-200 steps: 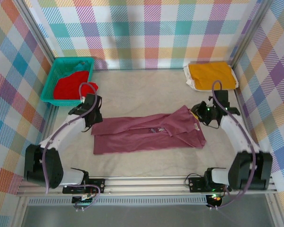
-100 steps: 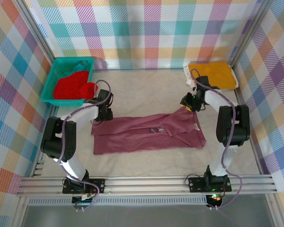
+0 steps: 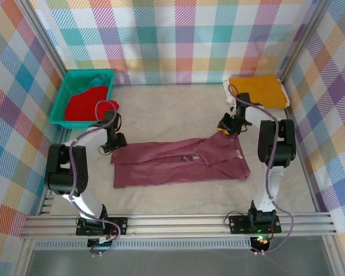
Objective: Fold and stack the t-shirts
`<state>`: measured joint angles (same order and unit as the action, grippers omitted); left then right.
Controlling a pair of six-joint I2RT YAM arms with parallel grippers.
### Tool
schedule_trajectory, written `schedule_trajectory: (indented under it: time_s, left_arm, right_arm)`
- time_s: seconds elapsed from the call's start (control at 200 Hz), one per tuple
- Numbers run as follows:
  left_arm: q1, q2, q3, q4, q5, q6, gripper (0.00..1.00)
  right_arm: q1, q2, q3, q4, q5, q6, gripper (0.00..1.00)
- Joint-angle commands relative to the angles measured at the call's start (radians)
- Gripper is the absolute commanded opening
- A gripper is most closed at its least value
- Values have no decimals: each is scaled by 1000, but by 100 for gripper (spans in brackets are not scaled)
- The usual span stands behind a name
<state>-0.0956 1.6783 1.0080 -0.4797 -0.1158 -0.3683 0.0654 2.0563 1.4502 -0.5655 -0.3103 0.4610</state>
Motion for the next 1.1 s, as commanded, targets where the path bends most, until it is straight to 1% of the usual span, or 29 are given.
schedule_trajectory:
  time_s: [0.0,0.06,0.095,0.2,0.255,0.455,0.545,0.685,0.715,0.735,0.755,0.904,0.979,1.094]
  left_arm:
    - [20,-10,-47,12,67,-36,59]
    - [28,-16,-56,0,61,-39,59]
    - [35,-24,-64,-2,62,-40,58]
    - [59,-41,-78,-12,81,-43,58]
    - [67,-50,-85,-11,84,-40,57]
    - [74,-65,-88,-7,97,-32,55]
    - [73,-59,-84,-16,90,-22,56]
    - [73,-56,-87,-9,99,-6,56]
    - [73,-58,-89,-7,103,-2,56]
    - [73,-59,-88,-6,104,2,56]
    - [74,-60,-87,-7,105,6,56]
    - [74,-61,-70,-17,106,16,57]
    - [72,-67,-61,-23,109,14,57]
    - [59,-97,-32,-51,91,24,56]
  right_arm:
    - [-11,-14,-13,39,-73,17,12]
    - [-22,-31,-26,50,-98,40,3]
    - [-31,-49,-39,62,-102,56,0]
    - [-58,-117,-74,75,-89,97,0]
    - [-72,-150,-91,75,-80,110,0]
    - [-115,-229,-113,54,-36,128,0]
    - [-127,-232,-109,57,-17,127,0]
    - [-148,-180,-45,12,-25,106,0]
    - [-147,-170,-37,13,-27,105,8]
    - [-148,-164,-32,11,-30,105,16]
    - [-148,-157,-27,10,-33,105,21]
    - [-148,-133,-6,3,-42,105,38]
    - [-145,-159,-17,0,-43,104,43]
    - [-124,-250,-91,7,-29,103,43]
